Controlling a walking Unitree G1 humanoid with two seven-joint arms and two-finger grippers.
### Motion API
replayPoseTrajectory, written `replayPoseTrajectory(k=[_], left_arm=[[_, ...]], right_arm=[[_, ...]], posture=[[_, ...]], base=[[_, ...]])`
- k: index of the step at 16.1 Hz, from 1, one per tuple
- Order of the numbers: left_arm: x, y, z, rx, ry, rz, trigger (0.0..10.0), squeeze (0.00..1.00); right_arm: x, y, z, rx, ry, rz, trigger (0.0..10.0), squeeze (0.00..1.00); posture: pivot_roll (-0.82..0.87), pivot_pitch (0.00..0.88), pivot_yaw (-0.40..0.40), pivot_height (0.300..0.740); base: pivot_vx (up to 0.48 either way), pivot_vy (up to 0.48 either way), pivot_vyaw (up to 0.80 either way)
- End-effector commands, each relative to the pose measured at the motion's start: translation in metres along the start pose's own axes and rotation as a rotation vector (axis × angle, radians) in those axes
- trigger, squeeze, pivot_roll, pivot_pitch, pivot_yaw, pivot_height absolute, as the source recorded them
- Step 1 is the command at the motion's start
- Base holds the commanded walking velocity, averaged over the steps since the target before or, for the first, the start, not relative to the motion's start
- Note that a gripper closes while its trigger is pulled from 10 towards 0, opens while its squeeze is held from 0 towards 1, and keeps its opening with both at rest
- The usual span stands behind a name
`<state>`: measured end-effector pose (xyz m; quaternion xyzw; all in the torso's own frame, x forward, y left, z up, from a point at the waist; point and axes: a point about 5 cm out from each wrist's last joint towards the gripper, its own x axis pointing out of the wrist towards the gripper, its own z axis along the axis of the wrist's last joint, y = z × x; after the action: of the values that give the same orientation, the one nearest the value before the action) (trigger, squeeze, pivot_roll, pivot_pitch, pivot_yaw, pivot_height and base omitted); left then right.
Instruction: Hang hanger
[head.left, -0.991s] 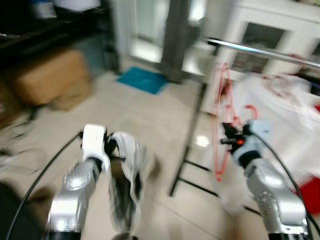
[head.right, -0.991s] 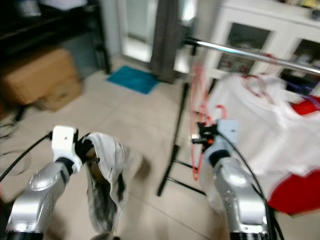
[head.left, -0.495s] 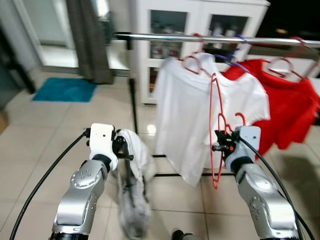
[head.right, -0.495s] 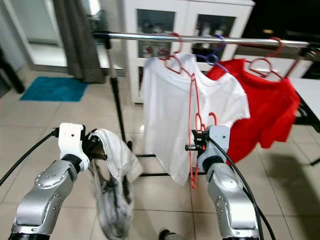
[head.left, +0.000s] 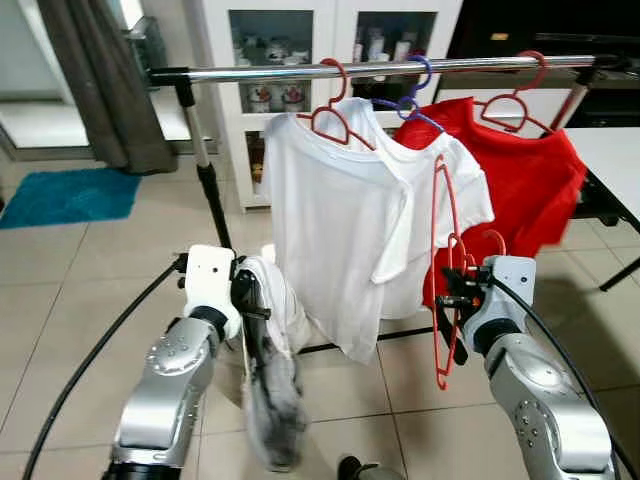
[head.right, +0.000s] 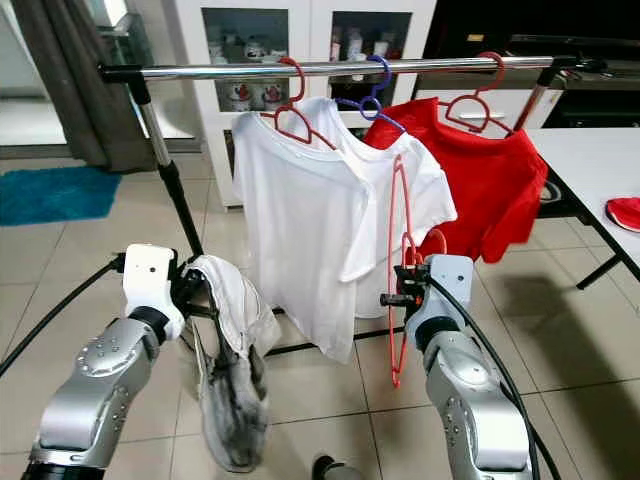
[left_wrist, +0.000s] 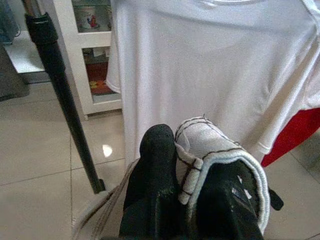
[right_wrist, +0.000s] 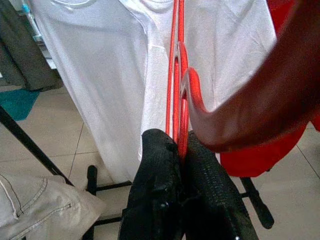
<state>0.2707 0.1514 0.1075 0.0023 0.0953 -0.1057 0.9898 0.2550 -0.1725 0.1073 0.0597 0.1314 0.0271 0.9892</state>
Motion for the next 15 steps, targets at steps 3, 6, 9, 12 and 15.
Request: replayPoseTrajectory(k=[3,6,9,12,15], left_arm=[[-0.002,-0.004,0.009,0.021,-0.049,-0.055,10.0,0.0],[0.0,0.013,0.014,0.044,-0.056,-0.017,10.0,0.0],[0.0,0.013,0.015,0.052,-0.061,-0.031,10.0,0.0],[0.0,0.007,0.018,0.058,-0.077,-0.046,10.0,0.0],[0.002,0.013,0.019,0.065,-0.077,-0.037,10.0,0.0]], right_arm=[[0.0,0.0,0.002,0.069,-0.013,-0.015,10.0,0.0],[-0.004,-0.001,0.0,0.075,-0.013,-0.034,10.0,0.0],[-0.004,-0.003,0.003,0.048,-0.021,-0.056,10.0,0.0],[-0.002,-0.002,0.007,0.115,-0.035,-0.034,10.0,0.0],[-0.002,-0.001,0.005,0.131,-0.03,-0.049,10.0,0.0]], posture=[[0.05,0.0,0.006,0.74],[0.05,0.0,0.016,0.74],[0.04,0.0,0.017,0.74],[0.06,0.0,0.016,0.74],[0.05,0.0,0.026,0.74]], base=[[0.0,0.0,-0.73],[0.0,0.0,-0.74],[0.0,0.0,-0.75],[0.0,0.0,-0.71],[0.0,0.0,-0.72]])
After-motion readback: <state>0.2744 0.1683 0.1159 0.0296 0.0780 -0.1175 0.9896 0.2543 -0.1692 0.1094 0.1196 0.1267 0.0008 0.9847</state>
